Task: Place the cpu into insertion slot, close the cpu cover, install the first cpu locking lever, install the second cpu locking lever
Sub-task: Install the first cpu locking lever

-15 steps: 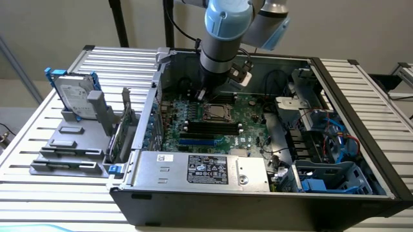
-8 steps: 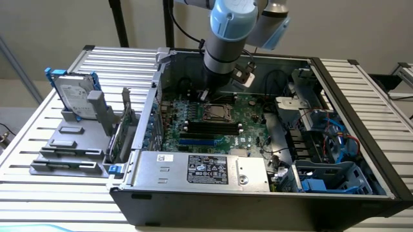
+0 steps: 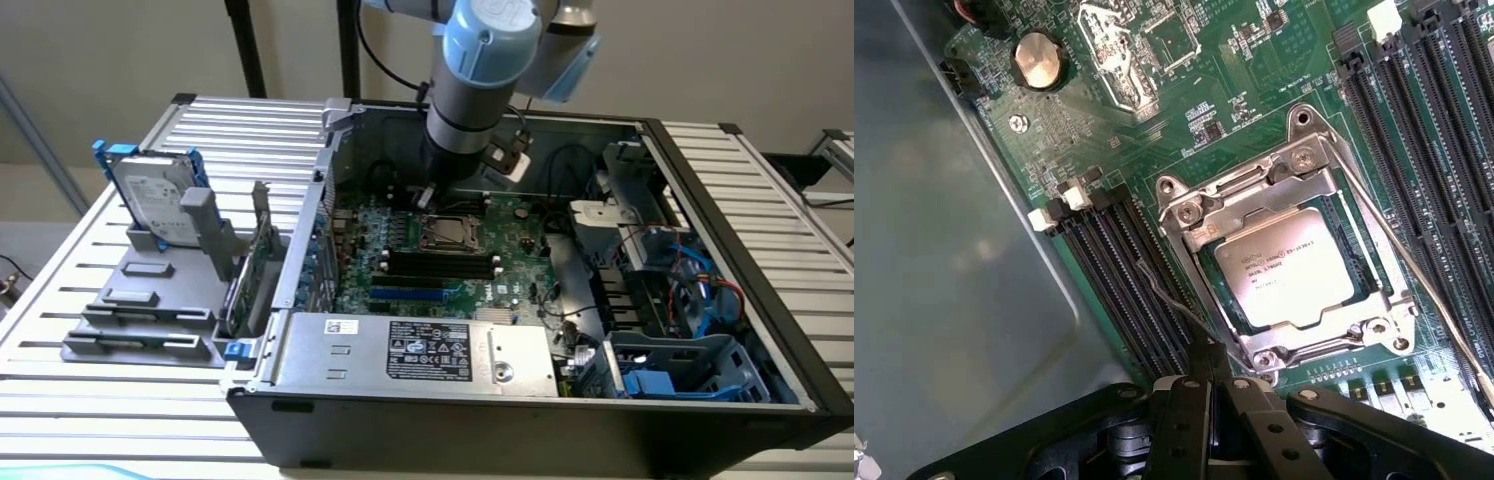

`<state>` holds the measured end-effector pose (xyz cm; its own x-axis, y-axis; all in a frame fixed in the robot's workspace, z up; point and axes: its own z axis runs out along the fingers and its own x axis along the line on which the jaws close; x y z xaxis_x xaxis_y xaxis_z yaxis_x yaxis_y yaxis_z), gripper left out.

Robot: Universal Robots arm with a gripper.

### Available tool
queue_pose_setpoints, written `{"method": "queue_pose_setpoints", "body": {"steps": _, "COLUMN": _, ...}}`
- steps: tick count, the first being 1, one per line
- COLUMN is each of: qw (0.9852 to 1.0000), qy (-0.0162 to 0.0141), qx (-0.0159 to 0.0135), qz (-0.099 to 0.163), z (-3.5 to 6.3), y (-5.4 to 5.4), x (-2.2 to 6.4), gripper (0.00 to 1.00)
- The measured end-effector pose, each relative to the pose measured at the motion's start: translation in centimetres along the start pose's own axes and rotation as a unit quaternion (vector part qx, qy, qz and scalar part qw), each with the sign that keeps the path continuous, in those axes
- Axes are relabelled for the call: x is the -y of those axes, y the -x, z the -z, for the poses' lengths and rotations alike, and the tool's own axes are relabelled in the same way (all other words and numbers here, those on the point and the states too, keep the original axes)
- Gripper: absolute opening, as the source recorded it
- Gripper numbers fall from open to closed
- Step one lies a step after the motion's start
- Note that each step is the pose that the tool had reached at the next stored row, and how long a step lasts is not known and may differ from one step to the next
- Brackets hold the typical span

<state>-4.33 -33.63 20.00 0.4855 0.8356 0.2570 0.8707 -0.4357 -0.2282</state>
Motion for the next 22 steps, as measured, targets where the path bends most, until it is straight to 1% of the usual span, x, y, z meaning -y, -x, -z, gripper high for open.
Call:
{"method": "queue_pose_setpoints", "body": {"steps": 5, "qw": 1.0000, "qy": -0.0042, "qx": 0.0030, "qz": -0.002, "z": -0.16, "y": -0.2, "x": -0.33, "gripper": 0.11}}
{"method": "queue_pose_setpoints", "body": {"steps": 8, "qw": 1.0000, "qy": -0.0058, "qx": 0.0044, "qz": -0.003, "z": -0.20, "y": -0.4, "x": -0.69, "gripper": 0.11}}
{"method": "queue_pose_setpoints", "body": {"steps": 13, "qw": 0.9999, "qy": -0.0067, "qx": 0.0065, "qz": -0.005, "z": -0.28, "y": -0.7, "x": -1.20, "gripper": 0.11}}
{"method": "queue_pose_setpoints", "body": {"steps": 19, "qw": 0.9999, "qy": -0.0060, "qx": 0.0097, "qz": -0.007, "z": -0.36, "y": -0.9, "x": -1.64, "gripper": 0.11}}
{"method": "queue_pose_setpoints", "body": {"steps": 22, "qw": 0.9999, "qy": -0.0060, "qx": 0.0103, "qz": -0.008, "z": -0.41, "y": -1.0, "x": -1.86, "gripper": 0.11}}
